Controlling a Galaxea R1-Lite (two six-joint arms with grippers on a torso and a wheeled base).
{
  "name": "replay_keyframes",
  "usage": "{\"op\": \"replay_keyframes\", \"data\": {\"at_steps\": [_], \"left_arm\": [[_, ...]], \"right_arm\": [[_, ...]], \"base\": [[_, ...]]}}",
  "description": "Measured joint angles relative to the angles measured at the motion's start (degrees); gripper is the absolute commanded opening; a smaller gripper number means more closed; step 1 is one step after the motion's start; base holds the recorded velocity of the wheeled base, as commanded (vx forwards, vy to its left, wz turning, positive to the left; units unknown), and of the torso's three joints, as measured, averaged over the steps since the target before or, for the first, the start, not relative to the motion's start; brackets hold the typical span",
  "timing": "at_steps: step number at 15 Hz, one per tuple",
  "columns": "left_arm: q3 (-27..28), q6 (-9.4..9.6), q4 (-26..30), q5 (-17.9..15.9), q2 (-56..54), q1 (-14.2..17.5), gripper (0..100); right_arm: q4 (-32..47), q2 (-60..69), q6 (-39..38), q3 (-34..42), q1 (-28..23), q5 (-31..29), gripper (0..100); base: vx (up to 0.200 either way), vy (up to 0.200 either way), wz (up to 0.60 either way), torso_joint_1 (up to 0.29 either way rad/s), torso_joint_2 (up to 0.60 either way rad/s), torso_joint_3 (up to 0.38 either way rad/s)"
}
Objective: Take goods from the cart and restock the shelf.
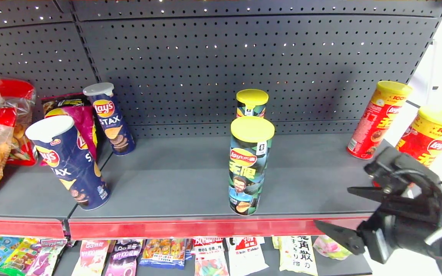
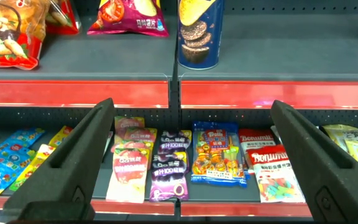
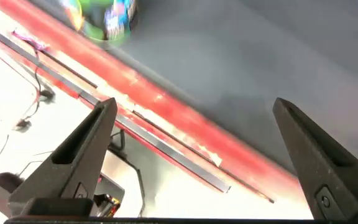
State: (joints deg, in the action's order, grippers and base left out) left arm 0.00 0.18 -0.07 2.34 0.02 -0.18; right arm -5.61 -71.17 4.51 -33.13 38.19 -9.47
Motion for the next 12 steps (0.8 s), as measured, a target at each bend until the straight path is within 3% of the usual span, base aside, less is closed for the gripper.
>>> {"op": "replay_keyframes", "data": {"at_steps": [3,8,12], "left_arm": [[0.0,0.0,0.0,0.0,0.0,0.0,100],[0.0,0.0,0.0,0.01,-0.02,0.0,100],[0.0,0.0,0.0,0.0,-0.02,0.0,100]], "right_arm": [[3.62,12.98,1.51,5.33,-6.85,4.61,100],[11.79,38.13,4.88,10.51,-27.48,11.81,100],[6.91,56.93,2.82,22.58,-40.17,12.48,100]], "base": [[0.0,0.0,0.0,0.0,0.0,0.0],[0.0,0.0,0.0,0.0,0.0,0.0],[0.0,0.0,0.0,0.0,0.0,0.0]]}}
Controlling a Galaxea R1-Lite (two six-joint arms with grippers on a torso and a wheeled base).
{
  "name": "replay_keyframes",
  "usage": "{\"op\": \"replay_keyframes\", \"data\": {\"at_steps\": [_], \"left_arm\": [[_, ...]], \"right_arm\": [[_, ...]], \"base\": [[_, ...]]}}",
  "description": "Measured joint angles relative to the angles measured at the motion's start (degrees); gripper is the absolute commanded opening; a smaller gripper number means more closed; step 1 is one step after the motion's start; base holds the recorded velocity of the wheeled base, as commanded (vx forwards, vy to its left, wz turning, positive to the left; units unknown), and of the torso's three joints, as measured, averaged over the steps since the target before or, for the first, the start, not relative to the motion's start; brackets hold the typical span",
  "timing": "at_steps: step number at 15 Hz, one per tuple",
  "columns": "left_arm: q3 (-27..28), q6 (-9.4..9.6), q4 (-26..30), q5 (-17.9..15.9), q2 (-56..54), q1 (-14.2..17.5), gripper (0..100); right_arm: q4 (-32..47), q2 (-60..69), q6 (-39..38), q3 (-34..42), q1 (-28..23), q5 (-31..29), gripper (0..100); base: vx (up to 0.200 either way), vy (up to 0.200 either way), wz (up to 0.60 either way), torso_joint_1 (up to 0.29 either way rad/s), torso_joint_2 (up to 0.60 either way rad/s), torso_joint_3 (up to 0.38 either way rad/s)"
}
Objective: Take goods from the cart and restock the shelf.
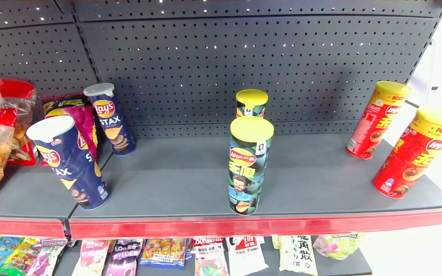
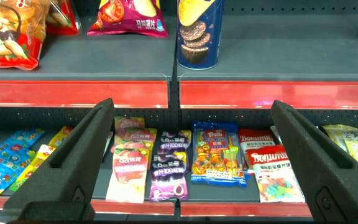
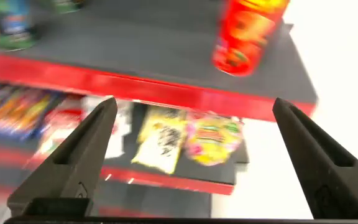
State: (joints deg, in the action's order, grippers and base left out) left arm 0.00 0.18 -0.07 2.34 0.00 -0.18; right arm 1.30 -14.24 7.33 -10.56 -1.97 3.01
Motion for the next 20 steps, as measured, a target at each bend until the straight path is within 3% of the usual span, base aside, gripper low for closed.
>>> {"op": "replay_keyframes", "data": {"at_steps": [5,7,10,20], "left_arm": [[0.0,-0.02,0.0,0.0,0.0,0.0,100],[0.0,-0.02,0.0,0.01,0.0,0.0,100],[0.0,0.0,0.0,0.01,0.0,0.0,100],[0.0,0.0,0.0,0.01,0.0,0.0,100]], "right_arm": [[-3.68,7.61,-5.77,9.98,-4.02,0.02,100],[-0.4,8.24,-6.27,10.34,-3.58,1.04,100],[-0.84,9.25,-6.73,10.37,3.05,1.06,100],[-1.17,14.02,-7.57,10.56,2.22,-1.49,100]], "base": [[0.0,0.0,0.0,0.0,0.0,0.0],[0.0,0.0,0.0,0.0,0.0,0.0],[0.0,0.0,0.0,0.0,0.0,0.0],[0.0,0.0,0.0,0.0,0.0,0.0]]}}
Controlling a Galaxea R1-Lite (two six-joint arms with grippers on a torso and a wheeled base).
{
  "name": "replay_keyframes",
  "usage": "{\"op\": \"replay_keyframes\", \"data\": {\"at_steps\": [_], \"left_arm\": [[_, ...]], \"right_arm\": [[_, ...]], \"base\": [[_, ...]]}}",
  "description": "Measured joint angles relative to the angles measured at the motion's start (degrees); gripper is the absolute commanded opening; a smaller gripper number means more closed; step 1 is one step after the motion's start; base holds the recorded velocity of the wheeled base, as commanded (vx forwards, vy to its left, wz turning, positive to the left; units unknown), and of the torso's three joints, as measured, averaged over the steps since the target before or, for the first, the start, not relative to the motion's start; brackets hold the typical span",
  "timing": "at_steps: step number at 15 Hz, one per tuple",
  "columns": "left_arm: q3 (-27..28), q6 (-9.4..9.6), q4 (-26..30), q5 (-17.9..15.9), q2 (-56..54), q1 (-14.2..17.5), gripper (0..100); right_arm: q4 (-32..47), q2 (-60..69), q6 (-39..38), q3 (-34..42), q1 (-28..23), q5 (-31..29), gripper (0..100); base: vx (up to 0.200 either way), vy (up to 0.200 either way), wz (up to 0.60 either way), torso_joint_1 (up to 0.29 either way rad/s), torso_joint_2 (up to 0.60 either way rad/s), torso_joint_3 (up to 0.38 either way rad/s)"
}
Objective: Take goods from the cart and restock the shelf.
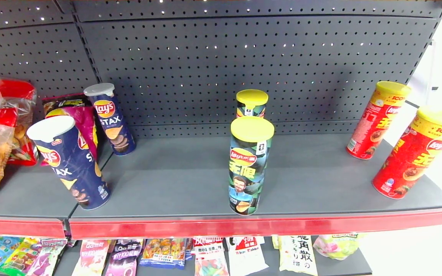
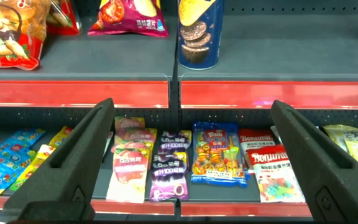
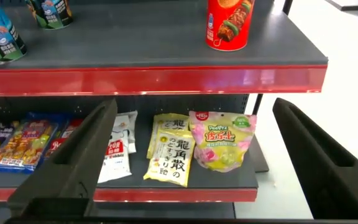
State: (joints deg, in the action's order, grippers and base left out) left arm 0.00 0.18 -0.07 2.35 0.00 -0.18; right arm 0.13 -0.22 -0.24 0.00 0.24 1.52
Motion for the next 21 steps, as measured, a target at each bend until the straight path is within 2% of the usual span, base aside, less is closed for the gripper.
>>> {"op": "replay_keyframes", "data": {"at_steps": [17,19,21], "left_arm": [[0.0,0.0,0.0,0.0,0.0,0.0,100],[0.0,-0.02,0.0,0.0,0.0,0.0,100],[0.0,-0.02,0.0,-0.01,0.0,0.0,100]], "right_arm": [[-0.24,0.22,-0.2,-0.1,0.0,2.3,100],[-0.51,-0.74,-2.05,-3.63,0.46,4.61,100],[-0.54,-5.67,-4.57,-12.09,2.89,7.83,100]], "base": [[0.0,0.0,0.0,0.0,0.0,0.0],[0.0,0.0,0.0,0.0,0.0,0.0],[0.0,0.0,0.0,0.0,0.0,0.0]]}}
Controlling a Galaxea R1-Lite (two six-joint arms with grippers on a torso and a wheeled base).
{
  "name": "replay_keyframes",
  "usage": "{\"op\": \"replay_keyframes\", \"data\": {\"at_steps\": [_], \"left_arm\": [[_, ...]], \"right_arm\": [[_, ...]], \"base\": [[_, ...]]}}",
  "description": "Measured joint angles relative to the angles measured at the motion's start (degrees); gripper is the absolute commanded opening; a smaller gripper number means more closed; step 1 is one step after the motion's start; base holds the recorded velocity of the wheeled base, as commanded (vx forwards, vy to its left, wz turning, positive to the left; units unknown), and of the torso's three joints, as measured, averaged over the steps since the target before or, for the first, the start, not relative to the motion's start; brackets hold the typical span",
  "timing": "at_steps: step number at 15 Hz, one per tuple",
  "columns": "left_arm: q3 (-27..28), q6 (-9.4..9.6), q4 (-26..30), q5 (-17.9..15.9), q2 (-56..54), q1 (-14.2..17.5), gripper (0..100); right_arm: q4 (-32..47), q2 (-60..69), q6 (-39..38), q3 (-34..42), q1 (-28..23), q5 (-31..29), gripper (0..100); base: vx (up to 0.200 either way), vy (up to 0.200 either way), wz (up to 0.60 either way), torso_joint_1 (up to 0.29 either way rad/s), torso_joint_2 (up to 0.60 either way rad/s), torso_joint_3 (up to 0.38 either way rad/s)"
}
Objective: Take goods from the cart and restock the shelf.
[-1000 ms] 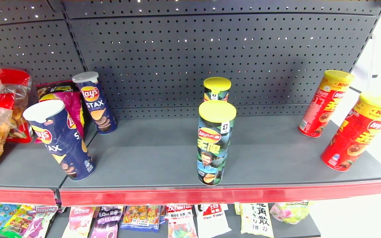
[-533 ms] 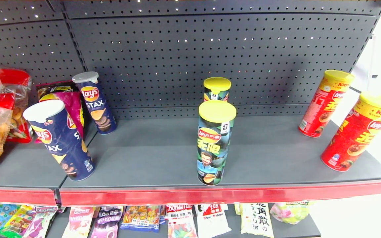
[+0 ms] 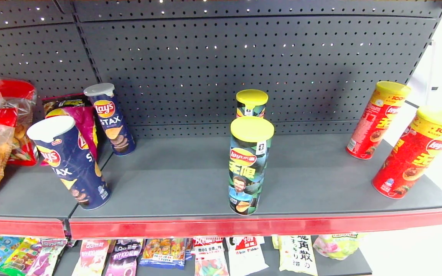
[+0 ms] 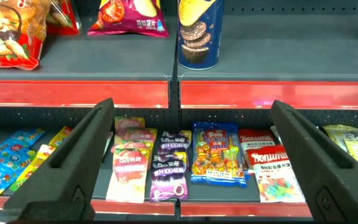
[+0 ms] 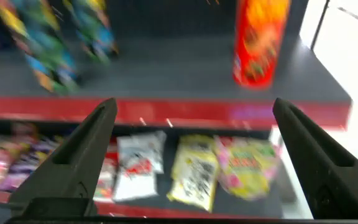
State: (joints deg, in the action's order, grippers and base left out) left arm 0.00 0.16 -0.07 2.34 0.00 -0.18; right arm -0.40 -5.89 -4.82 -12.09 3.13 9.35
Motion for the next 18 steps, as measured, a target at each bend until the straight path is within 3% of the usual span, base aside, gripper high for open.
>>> {"op": "replay_keyframes", "data": {"at_steps": [4,10,18], "left_arm": [[0.0,0.02,0.0,0.0,0.0,0.0,100],[0.0,0.02,0.0,0.0,0.0,0.0,100],[0.0,0.02,0.0,0.01,0.0,0.0,100]], "right_arm": [[0.05,-16.57,2.55,-11.69,8.46,8.81,100],[-1.45,-44.36,9.81,-24.73,22.27,12.59,100],[-12.07,-72.56,14.01,-32.87,26.1,13.4,100]], "base": [[0.0,0.0,0.0,0.0,0.0,0.0],[0.0,0.0,0.0,0.0,0.0,0.0],[0.0,0.0,0.0,0.0,0.0,0.0]]}}
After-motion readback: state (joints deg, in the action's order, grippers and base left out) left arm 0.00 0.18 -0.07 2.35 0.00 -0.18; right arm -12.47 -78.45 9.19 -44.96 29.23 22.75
